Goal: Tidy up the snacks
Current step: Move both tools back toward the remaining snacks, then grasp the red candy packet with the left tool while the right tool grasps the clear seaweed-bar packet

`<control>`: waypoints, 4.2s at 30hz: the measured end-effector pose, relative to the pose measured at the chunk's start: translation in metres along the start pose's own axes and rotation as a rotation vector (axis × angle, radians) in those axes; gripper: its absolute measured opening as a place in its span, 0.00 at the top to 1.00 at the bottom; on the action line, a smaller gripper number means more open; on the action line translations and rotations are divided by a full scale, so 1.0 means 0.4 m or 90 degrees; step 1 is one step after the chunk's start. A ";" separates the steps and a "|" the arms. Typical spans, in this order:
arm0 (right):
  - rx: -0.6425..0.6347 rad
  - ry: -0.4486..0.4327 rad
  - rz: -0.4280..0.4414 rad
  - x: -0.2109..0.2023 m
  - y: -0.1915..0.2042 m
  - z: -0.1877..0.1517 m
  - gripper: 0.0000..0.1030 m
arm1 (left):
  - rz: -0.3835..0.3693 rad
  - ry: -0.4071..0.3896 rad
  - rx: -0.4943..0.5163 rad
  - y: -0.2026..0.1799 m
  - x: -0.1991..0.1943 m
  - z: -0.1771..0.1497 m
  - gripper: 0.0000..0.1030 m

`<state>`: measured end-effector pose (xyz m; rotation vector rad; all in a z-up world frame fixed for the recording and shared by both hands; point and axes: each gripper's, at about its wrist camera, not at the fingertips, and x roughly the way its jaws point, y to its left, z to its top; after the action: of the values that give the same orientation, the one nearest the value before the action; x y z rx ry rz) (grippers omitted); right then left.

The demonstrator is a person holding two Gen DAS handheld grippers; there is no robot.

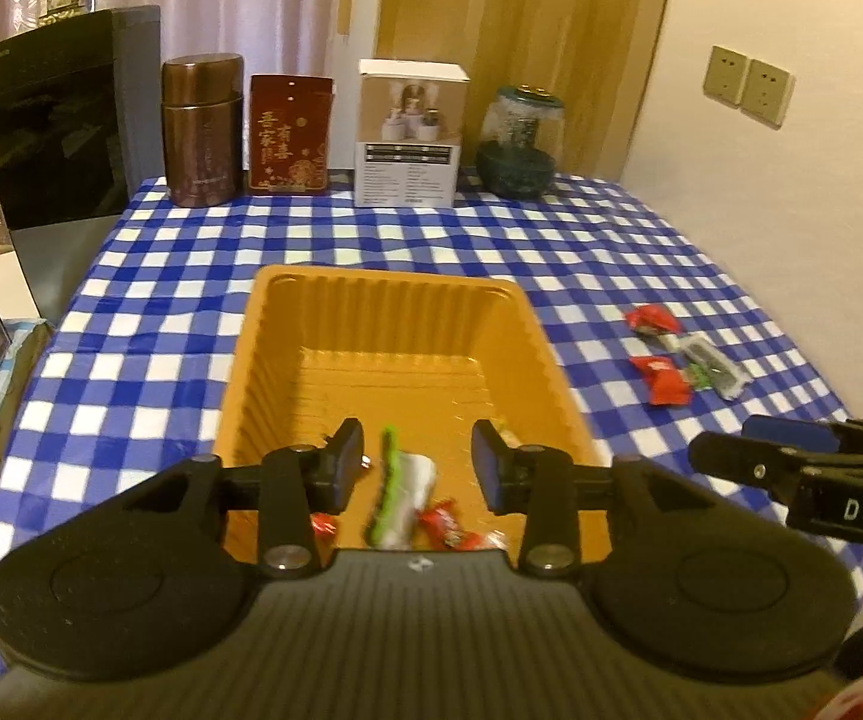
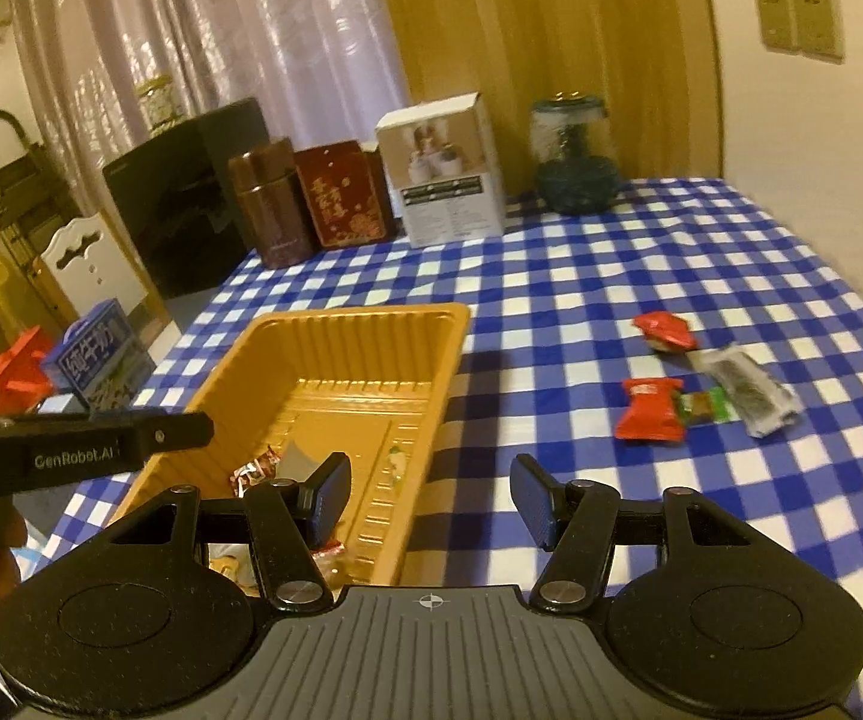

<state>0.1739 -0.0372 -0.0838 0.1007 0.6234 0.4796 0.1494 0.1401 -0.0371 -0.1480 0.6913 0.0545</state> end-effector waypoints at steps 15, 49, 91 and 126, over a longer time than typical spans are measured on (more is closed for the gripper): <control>0.048 -0.030 -0.072 -0.207 -0.096 -0.044 0.43 | -0.041 -0.001 0.013 -0.182 -0.115 -0.062 0.33; 0.104 -0.037 -0.173 -0.316 -0.337 -0.063 0.31 | -0.104 0.024 0.071 -0.421 -0.008 -0.031 0.26; 0.033 0.027 -0.130 0.063 -0.523 0.056 0.32 | -0.075 0.090 0.108 -0.511 0.486 0.074 0.66; -0.038 0.091 -0.089 0.268 -0.542 0.071 0.60 | -0.081 0.087 0.100 -0.512 0.517 0.065 0.76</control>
<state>0.3531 -0.1782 -0.1688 -0.0348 0.7500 0.3720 0.3450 -0.0579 -0.1252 -0.0439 0.8184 -0.1327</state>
